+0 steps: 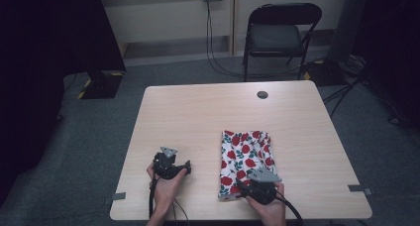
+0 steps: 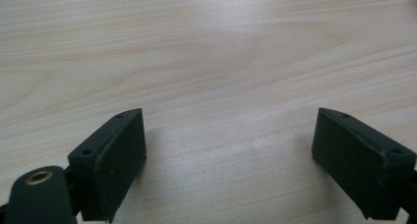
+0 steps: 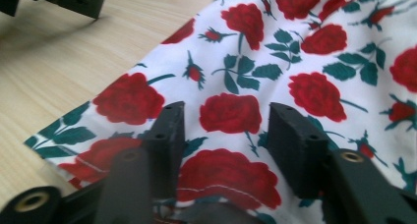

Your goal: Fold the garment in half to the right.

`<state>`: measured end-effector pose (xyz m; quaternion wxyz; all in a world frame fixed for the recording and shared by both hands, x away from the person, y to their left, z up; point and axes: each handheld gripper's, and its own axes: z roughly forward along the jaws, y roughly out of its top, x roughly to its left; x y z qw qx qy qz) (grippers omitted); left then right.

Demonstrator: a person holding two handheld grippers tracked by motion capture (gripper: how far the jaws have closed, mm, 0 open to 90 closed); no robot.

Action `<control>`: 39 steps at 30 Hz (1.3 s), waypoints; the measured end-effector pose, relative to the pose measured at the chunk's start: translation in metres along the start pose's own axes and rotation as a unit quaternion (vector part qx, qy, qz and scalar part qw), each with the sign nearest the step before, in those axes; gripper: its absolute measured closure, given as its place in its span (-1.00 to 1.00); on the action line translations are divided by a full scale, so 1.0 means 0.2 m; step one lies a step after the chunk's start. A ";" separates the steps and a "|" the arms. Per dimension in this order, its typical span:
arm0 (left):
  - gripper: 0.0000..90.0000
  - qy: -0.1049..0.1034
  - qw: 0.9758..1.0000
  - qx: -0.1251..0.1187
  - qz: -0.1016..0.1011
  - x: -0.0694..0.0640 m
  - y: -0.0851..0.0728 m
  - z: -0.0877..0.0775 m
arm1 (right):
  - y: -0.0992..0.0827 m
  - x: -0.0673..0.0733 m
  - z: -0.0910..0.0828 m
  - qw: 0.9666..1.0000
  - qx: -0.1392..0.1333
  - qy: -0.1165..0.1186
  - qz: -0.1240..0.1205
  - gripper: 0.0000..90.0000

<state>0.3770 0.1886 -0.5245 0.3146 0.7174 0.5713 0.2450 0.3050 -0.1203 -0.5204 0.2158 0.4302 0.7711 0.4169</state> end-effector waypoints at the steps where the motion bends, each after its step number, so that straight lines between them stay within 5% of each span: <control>1: -0.73 0.000 1.000 -0.001 0.001 0.00 0.00 0.00 | 0.00 -0.01 0.00 1.000 0.002 0.000 0.007 -0.03; 5: -0.75 -0.001 1.000 -0.003 0.001 0.00 0.00 0.00 | 0.02 -0.04 -0.01 1.000 -0.003 0.004 0.025 -0.40; 11: -0.76 -0.001 1.000 -0.005 0.002 0.00 -0.01 0.00 | 0.12 -0.12 0.00 0.999 -0.011 0.004 0.045 -0.68; 16: -0.77 -0.001 1.000 -0.007 0.002 0.00 -0.01 0.00 | 0.14 -0.13 0.08 0.998 0.031 0.009 0.048 -0.75; 22: -0.78 -0.002 1.000 -0.007 0.004 0.01 -0.01 0.00 | 0.09 -0.11 0.15 0.997 0.062 -0.016 0.036 -0.85; 27: -0.79 -0.002 1.000 -0.008 0.005 0.01 -0.01 0.01 | 0.08 -0.09 0.16 0.997 0.060 -0.032 0.023 -0.85; 39: -0.86 0.007 1.000 -0.007 -0.005 0.00 -0.01 0.01 | 0.11 -0.11 0.21 0.997 0.066 -0.027 0.017 -0.90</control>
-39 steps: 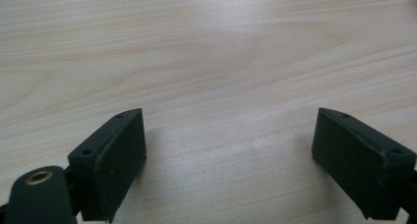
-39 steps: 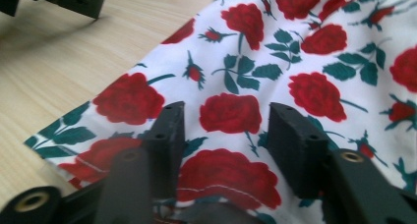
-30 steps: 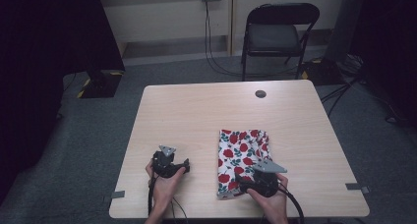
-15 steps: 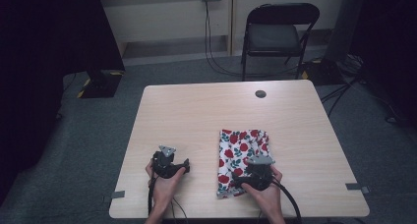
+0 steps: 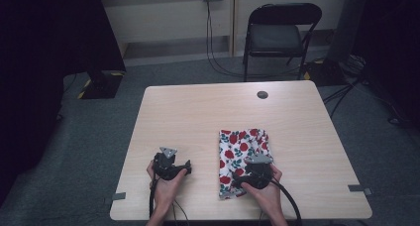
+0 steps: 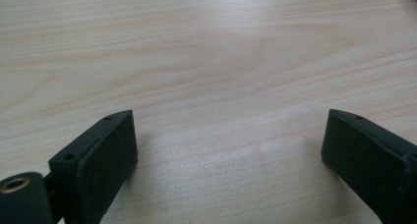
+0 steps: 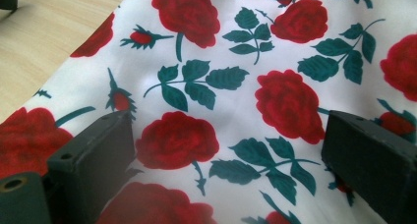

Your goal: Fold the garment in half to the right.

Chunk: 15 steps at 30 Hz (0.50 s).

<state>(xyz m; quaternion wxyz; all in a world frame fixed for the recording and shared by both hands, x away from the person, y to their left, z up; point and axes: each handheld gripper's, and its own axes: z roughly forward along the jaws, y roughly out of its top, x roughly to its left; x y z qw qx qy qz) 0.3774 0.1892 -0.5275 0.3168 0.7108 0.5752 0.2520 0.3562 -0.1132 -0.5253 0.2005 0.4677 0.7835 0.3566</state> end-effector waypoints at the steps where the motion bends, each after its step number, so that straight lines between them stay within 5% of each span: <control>1: -0.87 0.002 1.000 0.001 -0.002 0.00 0.00 0.00 | 0.01 0.00 0.01 1.000 0.002 0.001 -0.001 -0.91; 15: -0.88 0.011 1.000 0.000 -0.010 -0.01 0.00 0.00 | 0.10 -0.02 0.10 1.000 0.008 -0.007 0.007 -0.92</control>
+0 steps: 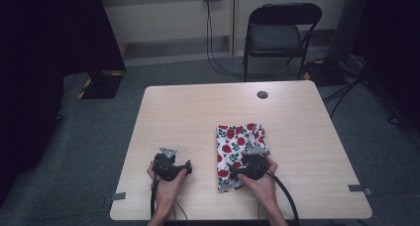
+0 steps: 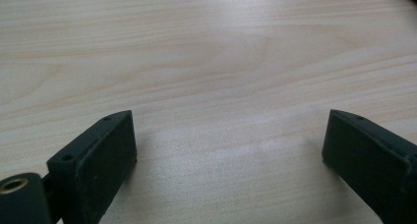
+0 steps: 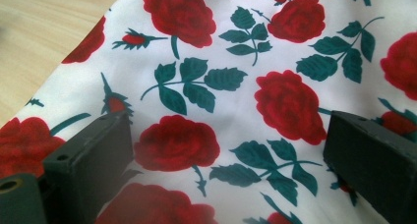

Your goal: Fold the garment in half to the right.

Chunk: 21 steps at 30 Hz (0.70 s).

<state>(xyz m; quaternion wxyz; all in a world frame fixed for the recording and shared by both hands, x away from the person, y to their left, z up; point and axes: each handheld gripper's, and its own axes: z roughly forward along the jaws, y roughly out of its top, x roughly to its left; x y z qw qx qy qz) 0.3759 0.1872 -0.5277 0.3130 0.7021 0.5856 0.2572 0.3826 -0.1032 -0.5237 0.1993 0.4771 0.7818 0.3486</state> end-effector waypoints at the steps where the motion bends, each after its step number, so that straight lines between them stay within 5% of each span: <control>1: -0.88 0.000 1.000 0.000 0.000 0.00 0.00 0.00 | 0.01 0.00 0.01 1.000 0.002 -0.001 -0.001 -0.92; 15: -0.88 0.001 1.000 0.000 -0.001 0.00 0.00 0.00 | 0.10 -0.02 0.11 1.000 0.002 -0.006 0.006 -0.97; 21: -0.89 0.002 1.000 0.001 -0.002 0.00 0.00 0.00 | 0.17 -0.02 0.16 1.000 0.022 -0.008 0.003 -1.00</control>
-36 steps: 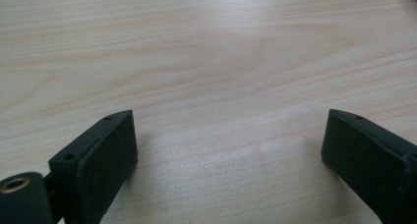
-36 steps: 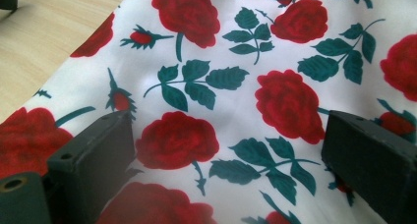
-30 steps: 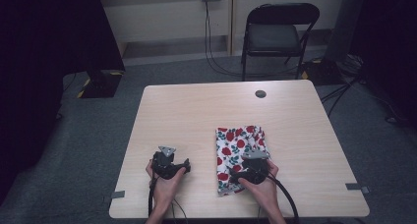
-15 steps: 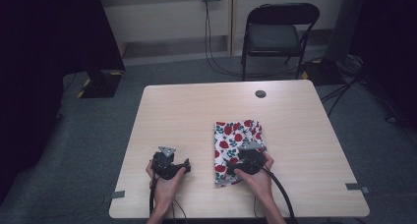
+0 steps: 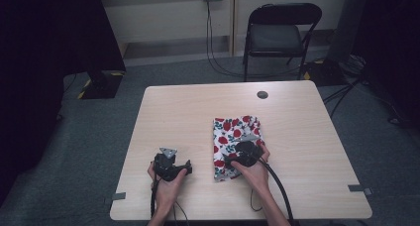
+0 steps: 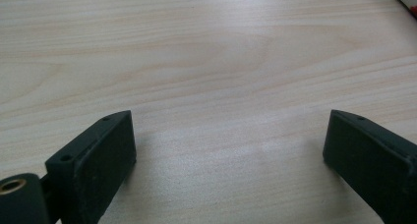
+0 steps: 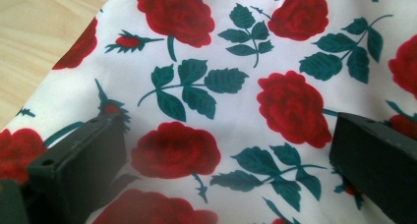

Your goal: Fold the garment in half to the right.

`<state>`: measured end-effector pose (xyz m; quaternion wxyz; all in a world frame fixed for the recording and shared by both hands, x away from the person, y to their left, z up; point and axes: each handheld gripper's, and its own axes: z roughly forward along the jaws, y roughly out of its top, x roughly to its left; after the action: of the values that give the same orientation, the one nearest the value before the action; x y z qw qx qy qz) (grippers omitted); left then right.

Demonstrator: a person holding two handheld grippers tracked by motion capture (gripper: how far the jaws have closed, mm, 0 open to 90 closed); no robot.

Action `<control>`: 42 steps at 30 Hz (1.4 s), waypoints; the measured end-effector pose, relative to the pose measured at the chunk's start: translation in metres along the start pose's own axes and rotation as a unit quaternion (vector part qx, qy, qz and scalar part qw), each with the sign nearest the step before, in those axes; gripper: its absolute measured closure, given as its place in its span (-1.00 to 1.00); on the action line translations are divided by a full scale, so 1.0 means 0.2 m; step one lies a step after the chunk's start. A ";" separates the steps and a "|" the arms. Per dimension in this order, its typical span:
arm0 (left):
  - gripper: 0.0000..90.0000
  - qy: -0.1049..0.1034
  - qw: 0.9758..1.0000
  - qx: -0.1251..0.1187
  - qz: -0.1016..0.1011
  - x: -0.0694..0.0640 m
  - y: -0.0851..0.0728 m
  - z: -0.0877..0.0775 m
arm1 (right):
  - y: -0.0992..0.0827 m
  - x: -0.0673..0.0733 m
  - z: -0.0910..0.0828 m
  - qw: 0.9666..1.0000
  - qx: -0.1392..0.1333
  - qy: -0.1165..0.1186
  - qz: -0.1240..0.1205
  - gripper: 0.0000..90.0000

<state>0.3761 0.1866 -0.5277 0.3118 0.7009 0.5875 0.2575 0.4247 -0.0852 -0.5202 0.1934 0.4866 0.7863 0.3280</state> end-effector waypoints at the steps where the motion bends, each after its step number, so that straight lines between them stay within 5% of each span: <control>1: -0.89 0.000 1.000 0.000 0.000 0.00 0.00 0.00 | 0.01 0.00 0.01 1.000 0.000 0.000 -0.001 -1.00; 27: -0.93 0.010 1.000 0.002 -0.010 -0.01 0.00 0.00 | 0.13 0.01 0.08 1.000 0.004 -0.004 0.002 -0.97; 42: -0.87 0.016 1.000 0.000 -0.018 0.01 -0.01 -0.01 | 0.14 -0.06 -0.23 0.998 -0.059 0.001 -0.007 -0.96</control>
<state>0.3748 0.1895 -0.5277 0.3073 0.6859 0.6049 0.2633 0.4195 -0.1019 -0.4690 0.2230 0.4680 0.7696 0.3728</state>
